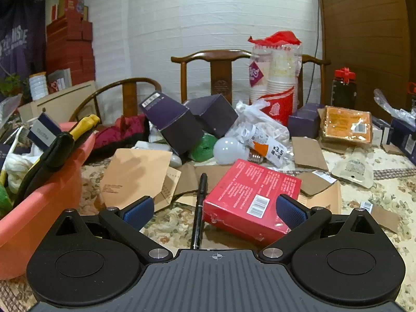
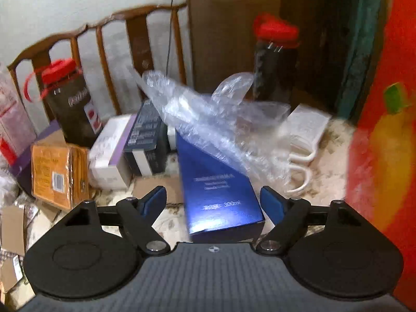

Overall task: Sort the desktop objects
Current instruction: 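Close the right gripper on the blue Marie Anne lotion box and lift it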

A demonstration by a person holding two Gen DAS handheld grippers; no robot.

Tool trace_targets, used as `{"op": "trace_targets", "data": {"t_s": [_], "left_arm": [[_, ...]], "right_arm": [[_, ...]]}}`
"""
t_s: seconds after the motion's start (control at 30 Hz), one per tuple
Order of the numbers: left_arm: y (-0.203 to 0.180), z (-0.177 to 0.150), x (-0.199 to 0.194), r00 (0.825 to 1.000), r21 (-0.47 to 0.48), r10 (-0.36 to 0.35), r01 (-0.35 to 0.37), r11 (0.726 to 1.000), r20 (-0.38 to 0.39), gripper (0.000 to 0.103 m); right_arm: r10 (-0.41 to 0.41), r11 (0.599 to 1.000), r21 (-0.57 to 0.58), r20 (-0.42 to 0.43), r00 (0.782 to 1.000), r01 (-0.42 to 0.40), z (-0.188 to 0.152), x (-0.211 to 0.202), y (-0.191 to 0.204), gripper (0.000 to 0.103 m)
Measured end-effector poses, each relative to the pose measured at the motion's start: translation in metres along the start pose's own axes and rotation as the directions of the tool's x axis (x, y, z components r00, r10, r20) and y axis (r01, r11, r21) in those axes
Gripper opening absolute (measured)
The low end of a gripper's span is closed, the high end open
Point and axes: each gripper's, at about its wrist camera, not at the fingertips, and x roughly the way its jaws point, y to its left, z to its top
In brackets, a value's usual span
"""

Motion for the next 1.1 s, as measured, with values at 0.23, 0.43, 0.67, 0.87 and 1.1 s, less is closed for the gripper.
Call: {"op": "trace_targets", "data": {"t_s": [0.23,0.43,0.67,0.87,1.1], "left_arm": [[-0.001,-0.001,0.002,1.000,0.017,0.011,-0.010,1.000,-0.026,0.103],[-0.001,-0.002,0.003,1.000,0.011,0.002,-0.002,1.000,-0.021,0.103],[-0.004,-0.003,0.003,1.000,0.029,0.009,-0.008,1.000,-0.027,0.103],[0.001,-0.001,0.003,1.000,0.031,0.023,-0.022,0.999,-0.013,0.103],[0.007,0.002,0.003,0.991,0.065,0.128,-0.130,0.989,0.028,0.103]], "right_arm": [[0.041,0.993,0.117,-0.057,0.998,-0.034,0.000,0.030,-0.021,0.070],[0.028,0.991,0.130,0.025,0.999,-0.031,-0.027,0.008,-0.021,0.067],[0.187,0.982,-0.022,0.021,0.982,-0.187,-0.098,-0.064,0.014,0.066],[0.382,0.916,-0.115,-0.037,0.923,-0.384,-0.163,-0.114,0.053,0.066],[0.483,0.841,-0.249,-0.057,0.874,-0.481,-0.202,-0.150,0.098,0.066]]}}
